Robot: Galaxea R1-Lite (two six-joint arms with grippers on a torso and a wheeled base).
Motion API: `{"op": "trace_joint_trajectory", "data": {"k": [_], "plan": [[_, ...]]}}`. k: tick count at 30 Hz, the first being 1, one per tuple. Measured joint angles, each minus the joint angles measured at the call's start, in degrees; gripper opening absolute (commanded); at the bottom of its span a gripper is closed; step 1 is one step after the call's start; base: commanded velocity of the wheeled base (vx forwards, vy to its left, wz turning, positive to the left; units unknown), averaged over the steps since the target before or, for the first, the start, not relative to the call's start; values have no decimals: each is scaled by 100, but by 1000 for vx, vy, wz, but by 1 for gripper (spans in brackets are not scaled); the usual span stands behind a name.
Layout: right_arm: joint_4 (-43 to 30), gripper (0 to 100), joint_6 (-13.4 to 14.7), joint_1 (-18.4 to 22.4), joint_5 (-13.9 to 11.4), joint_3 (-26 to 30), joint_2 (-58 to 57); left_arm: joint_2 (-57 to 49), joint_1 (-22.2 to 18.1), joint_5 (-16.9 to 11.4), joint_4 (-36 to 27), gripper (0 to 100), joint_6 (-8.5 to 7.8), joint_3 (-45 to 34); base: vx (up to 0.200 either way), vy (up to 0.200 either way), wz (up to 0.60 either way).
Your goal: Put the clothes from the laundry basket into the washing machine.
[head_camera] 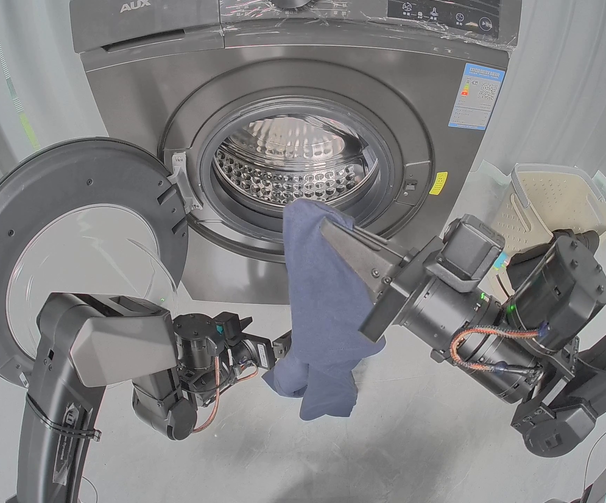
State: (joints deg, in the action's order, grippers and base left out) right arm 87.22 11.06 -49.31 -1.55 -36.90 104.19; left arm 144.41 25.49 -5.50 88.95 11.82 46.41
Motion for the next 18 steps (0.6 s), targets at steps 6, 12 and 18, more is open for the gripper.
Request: {"op": "trace_joint_trajectory", "data": {"k": [6, 12, 18], "plan": [[-38, 0, -4, 133, -1, -345, 99, 93, 96, -5, 0, 100, -12, -121, 0, 0, 0], [-71, 0, -6, 201, 2, -767, 284, 22, 171, -35, 2, 100, -1, -177, 0, 0, 0], [-44, 0, -6, 157, 11, -916, 429, 7, 361, -44, 2, 100, 13, -151, 0, 0, 0]]}}
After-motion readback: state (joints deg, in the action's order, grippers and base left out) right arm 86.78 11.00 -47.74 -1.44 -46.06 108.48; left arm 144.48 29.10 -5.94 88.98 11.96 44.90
